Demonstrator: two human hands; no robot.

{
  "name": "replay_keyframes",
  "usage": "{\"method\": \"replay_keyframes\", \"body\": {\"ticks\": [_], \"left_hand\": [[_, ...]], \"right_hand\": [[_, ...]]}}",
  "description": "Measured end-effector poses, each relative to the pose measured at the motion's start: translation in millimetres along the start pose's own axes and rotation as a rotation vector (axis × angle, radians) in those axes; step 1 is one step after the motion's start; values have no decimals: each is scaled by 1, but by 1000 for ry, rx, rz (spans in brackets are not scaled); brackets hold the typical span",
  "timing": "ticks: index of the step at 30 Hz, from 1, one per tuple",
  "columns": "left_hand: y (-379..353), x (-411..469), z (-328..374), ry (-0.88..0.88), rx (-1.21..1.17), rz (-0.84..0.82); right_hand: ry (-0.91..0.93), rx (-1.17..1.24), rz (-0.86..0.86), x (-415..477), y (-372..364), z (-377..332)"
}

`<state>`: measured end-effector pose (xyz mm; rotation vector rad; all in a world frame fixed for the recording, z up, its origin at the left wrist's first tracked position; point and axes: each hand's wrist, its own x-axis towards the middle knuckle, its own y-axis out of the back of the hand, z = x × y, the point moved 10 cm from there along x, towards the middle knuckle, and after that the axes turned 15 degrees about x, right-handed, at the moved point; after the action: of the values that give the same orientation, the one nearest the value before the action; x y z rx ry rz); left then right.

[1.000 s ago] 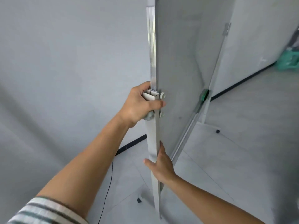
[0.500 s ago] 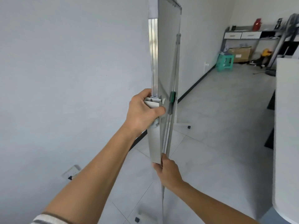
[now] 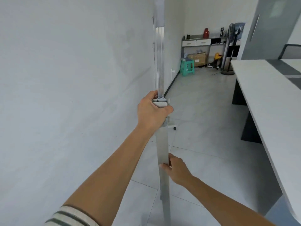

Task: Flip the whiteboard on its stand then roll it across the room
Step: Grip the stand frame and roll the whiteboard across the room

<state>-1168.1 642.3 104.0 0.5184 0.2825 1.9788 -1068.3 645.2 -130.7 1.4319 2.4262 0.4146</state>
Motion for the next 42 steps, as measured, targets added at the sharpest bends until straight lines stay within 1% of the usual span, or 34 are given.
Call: {"method": "replay_keyframes", "body": {"ticks": [7, 11, 16, 22, 24, 27, 36, 42], "left_hand": [[1, 94, -21, -60, 18, -48], [-8, 156, -38, -46, -11, -80], [-25, 246, -61, -42, -39, -115], [-49, 349, -82, -4, -82, -142], [-58, 381, -84, -12, -94, -154], [-77, 428, -87, -37, -99, -196], [-133, 589, -101, -87, -153, -252], [-178, 696, -109, -86, -146, -307]], "right_hand": [[-27, 48, 74, 90, -1, -10], [-26, 60, 114, 151, 5, -8], [21, 42, 154, 238, 17, -7], [27, 17, 140, 343, 37, -23], [15, 106, 160, 379, 48, -30], [-45, 267, 238, 433, 67, -27], [-100, 269, 374, 595, 122, -14], [-162, 320, 420, 695, 167, -10]]}}
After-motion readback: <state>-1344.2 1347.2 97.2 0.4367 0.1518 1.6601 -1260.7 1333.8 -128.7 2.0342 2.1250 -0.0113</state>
